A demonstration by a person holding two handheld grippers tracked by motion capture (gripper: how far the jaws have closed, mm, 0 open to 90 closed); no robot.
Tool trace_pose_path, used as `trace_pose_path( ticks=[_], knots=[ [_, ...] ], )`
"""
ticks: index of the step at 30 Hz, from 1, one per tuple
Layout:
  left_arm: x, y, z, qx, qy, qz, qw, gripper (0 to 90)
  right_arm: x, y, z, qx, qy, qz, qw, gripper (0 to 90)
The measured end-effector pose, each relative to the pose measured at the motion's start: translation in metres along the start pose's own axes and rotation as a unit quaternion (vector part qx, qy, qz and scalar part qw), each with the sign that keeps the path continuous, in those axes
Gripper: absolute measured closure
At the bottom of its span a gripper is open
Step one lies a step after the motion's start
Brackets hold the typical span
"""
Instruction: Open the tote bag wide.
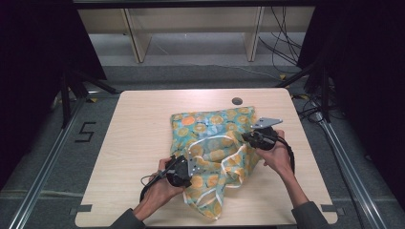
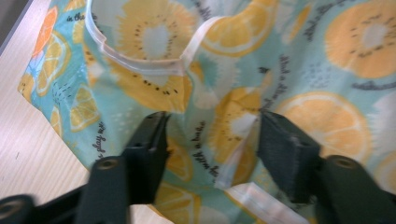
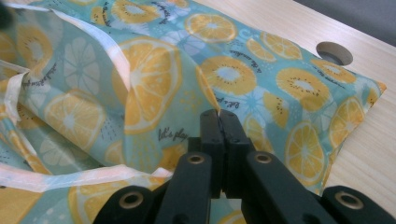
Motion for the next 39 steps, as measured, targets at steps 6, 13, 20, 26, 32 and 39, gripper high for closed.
trace_pose_path(
  ticks=[6, 13, 20, 26, 32, 39],
  knots=[
    [-0.012, 0.009, 0.003, -0.012, -0.018, 0.003, 0.9998, 78.1, -0.001, 0.003, 0.003, -0.019, 0.024, -0.011, 0.9995, 90.0],
    [0.021, 0.037, -0.011, 0.038, -0.124, 0.038, 0.9909, 89.0, -0.002, 0.003, 0.004, -0.012, 0.030, -0.019, 0.9993, 89.6],
    [0.032, 0.094, -0.030, 0.131, -0.190, 0.081, 0.9697, 89.2, 0.013, 0.002, -0.002, -0.026, 0.009, -0.026, 0.9993, 79.8],
    [0.023, 0.119, -0.041, 0.179, -0.193, 0.091, 0.9603, 89.1, 0.056, 0.015, -0.024, -0.019, -0.049, -0.036, 0.9980, 77.6],
    [0.015, 0.129, -0.048, 0.187, -0.185, 0.095, 0.9600, 89.1, 0.067, 0.041, -0.037, 0.019, -0.072, -0.080, 0.9941, 76.4],
    [0.005, 0.134, -0.052, 0.189, -0.176, 0.106, 0.9601, 89.1, 0.016, 0.081, -0.033, 0.068, 0.016, -0.110, 0.9915, 70.6]
  ],
)
Point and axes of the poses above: each handheld gripper's, and its own axes: x roughly backward along the jaws, z roughly out of its underside, y roughly to its left, the point moved 2 cm from there along -x, roughly forward along the jaws, and after that the axes turned 7 degrees about y, right-handed, at the moved point
